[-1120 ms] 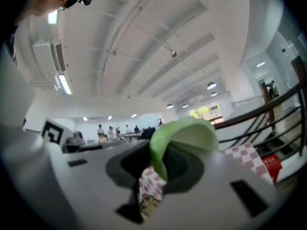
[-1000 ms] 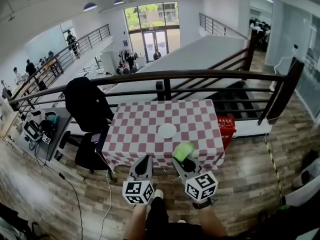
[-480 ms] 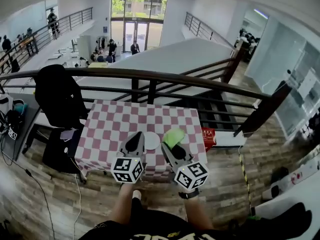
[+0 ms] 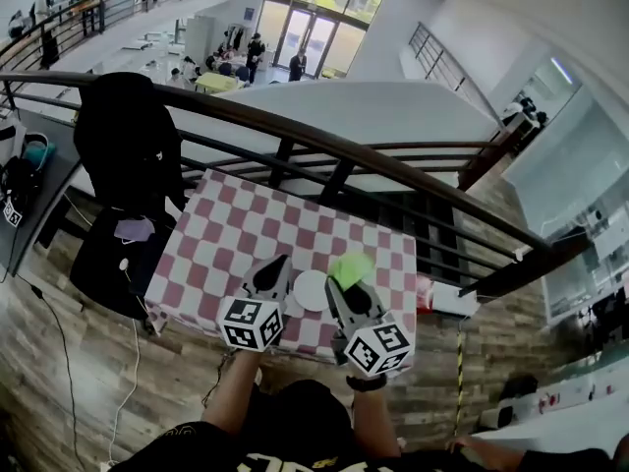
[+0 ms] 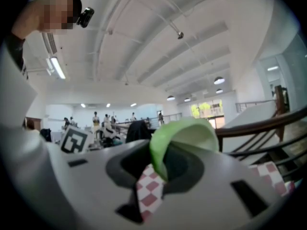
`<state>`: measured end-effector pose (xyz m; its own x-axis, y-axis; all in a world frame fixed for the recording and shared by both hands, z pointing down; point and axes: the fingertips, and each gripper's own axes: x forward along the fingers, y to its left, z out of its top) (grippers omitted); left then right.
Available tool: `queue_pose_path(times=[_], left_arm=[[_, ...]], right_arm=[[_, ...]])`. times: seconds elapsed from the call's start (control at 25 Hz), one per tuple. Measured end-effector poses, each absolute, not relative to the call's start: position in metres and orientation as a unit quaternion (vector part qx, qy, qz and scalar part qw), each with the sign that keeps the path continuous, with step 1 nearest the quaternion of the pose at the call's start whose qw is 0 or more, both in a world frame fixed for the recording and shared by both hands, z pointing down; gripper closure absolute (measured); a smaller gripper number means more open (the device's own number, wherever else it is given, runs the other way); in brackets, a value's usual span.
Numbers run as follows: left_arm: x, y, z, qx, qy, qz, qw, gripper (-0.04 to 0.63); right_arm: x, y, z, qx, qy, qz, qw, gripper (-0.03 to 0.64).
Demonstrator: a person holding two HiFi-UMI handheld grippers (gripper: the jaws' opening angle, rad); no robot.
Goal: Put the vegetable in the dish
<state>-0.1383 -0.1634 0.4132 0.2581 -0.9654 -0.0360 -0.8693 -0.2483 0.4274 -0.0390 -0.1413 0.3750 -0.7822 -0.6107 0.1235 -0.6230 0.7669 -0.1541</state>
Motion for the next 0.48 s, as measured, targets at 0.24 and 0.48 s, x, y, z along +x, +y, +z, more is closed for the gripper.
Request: queue_pose_path(times=[0.24, 0.48], left_arm=[[-0.145, -0.193, 0.448, 0.784, -0.582, -0.117, 0.18, 0.574], [-0.134, -0.223, 0.479, 0.793, -0.573, -0.08, 0.191, 0.574]], right_arm=[[-0.043, -0.171, 0.41, 0.33, -0.933, 0.131, 0.053, 0.529], [-0.026, -0.205, 0.437, 0.342, -0.926, 0.142, 0.066, 0.529]])
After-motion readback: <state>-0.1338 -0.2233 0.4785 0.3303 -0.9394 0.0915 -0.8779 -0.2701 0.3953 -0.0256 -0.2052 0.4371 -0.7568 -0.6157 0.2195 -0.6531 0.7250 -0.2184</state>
